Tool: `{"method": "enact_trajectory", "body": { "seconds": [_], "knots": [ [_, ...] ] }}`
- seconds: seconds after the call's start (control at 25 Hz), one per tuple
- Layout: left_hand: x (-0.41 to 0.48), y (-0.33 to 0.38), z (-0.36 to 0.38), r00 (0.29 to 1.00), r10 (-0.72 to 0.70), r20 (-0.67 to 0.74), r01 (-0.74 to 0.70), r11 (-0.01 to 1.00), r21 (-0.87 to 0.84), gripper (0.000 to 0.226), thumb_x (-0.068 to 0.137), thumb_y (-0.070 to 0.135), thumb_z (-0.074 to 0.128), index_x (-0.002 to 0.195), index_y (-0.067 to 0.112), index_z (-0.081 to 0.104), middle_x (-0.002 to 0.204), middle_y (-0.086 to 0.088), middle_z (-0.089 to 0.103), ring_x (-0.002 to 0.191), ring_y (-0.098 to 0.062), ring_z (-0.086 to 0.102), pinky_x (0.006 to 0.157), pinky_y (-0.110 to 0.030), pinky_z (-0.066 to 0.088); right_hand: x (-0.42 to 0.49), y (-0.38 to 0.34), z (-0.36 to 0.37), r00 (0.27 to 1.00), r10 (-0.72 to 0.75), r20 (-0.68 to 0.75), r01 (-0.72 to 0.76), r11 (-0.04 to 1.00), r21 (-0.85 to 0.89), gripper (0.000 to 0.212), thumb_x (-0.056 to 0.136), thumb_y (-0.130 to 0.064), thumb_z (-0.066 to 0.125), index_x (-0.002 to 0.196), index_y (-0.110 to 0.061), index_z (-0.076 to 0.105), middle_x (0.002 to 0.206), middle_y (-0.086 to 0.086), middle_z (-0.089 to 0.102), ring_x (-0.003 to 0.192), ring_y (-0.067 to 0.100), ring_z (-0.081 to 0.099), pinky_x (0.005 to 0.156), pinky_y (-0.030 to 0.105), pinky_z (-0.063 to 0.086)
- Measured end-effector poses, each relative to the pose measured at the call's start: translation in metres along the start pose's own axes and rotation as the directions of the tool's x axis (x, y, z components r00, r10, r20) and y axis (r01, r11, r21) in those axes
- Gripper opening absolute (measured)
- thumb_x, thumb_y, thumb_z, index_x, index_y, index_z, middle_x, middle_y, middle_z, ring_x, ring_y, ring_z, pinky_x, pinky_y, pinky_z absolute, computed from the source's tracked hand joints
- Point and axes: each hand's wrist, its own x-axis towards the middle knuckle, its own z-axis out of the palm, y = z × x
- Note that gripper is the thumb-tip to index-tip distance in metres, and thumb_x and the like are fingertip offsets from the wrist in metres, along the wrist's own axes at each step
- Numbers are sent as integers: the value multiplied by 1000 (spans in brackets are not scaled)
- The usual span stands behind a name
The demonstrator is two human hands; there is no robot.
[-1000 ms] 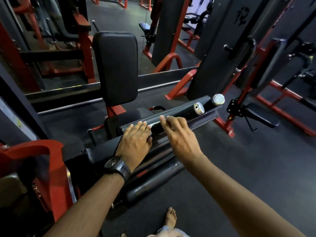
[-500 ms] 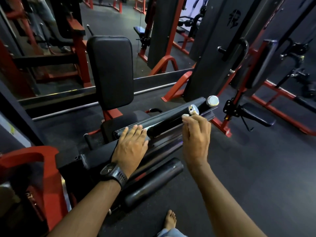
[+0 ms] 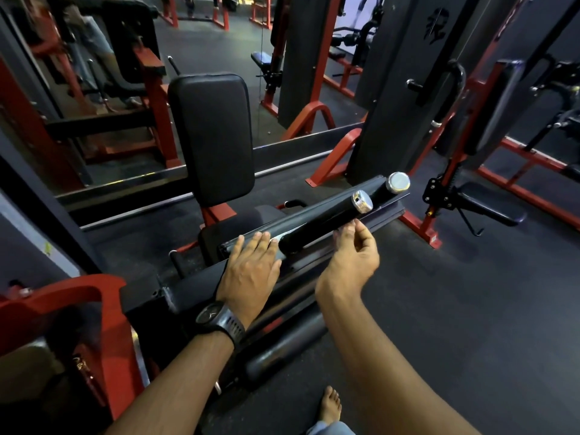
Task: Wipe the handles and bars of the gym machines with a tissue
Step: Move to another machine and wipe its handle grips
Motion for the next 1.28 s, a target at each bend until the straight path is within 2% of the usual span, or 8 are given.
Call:
{"method": "enact_trajectory", "body": {
  "seconds": [0.12, 0.2, 0.32, 0.4, 0.52, 0.72, 1.0, 1.28],
  "knots": [
    [0, 0, 0, 1000, 0, -4, 0, 1000, 4, 44, 90, 27, 64, 130, 9, 62, 133, -10, 62, 128, -24, 55, 114, -48, 32, -5, 10, -8, 997, -52, 53, 59, 988, -140, 14, 99, -8, 58, 111, -4, 64, 99, 5, 68, 90, 10, 67, 86, 23, 56],
    [0, 0, -2, 1000, 7, -8, -7, 1000, 8, 44, 90, 27, 64, 130, 8, 62, 133, -10, 62, 128, -24, 55, 114, -48, 32, -7, 20, -15, 989, 39, 140, -7, 976, -218, 14, 97, -10, 61, 111, -7, 64, 102, 9, 69, 96, 18, 67, 88, 27, 56],
    [-1, 0, -1, 1000, 11, -6, -11, 1000, 14, 42, 94, 30, 54, 131, 9, 62, 134, -9, 61, 129, -22, 54, 115, -47, 29, -8, 23, -14, 989, 90, 115, -76, 989, -128, 13, 96, -6, 62, 109, -7, 65, 100, 7, 72, 96, 16, 70, 86, 25, 57],
    [0, 0, -3, 1000, 11, -4, -11, 1000, 16, 45, 98, 33, 41, 130, 10, 62, 133, -8, 62, 129, -21, 54, 115, -47, 30, -9, 25, -14, 991, 65, 118, -45, 985, -167, 12, 98, -6, 59, 108, -10, 64, 99, 3, 71, 93, 11, 70, 81, 18, 55],
    [0, 0, -3, 1000, 13, -2, -13, 1000, 22, 51, 97, 36, 34, 130, 10, 63, 133, -8, 62, 128, -22, 55, 114, -48, 33, -1, 28, -12, 987, 77, 140, -50, 981, -187, 15, 96, 0, 58, 107, -6, 66, 99, 4, 71, 94, 13, 69, 81, 19, 56],
    [-1, -1, -4, 999, 29, -15, -29, 1000, 9, 46, 98, 34, 40, 128, 9, 64, 131, -9, 63, 127, -23, 56, 112, -50, 37, 7, 37, -9, 976, 121, 181, -85, 977, -194, 16, 98, 0, 56, 109, 0, 68, 100, 12, 74, 91, 15, 70, 83, 24, 54],
    [1, -4, -6, 1000, 22, 3, -22, 997, -71, 45, 85, 19, 74, 128, 7, 63, 131, -12, 63, 127, -25, 56, 112, -53, 36, -15, 53, -17, 946, 302, 116, -286, 948, -137, 13, 95, -5, 62, 107, -9, 64, 104, 8, 72, 99, 16, 71, 80, 21, 53],
    [1, -7, -6, 999, 35, 0, -35, 996, -81, 43, 84, 16, 76, 124, 5, 66, 129, -14, 64, 124, -28, 58, 109, -54, 36, 6, 52, -8, 970, 216, 110, -202, 971, -129, 14, 96, 0, 60, 101, -13, 63, 91, 3, 69, 83, 10, 67, 68, 16, 51]
  ]
}}
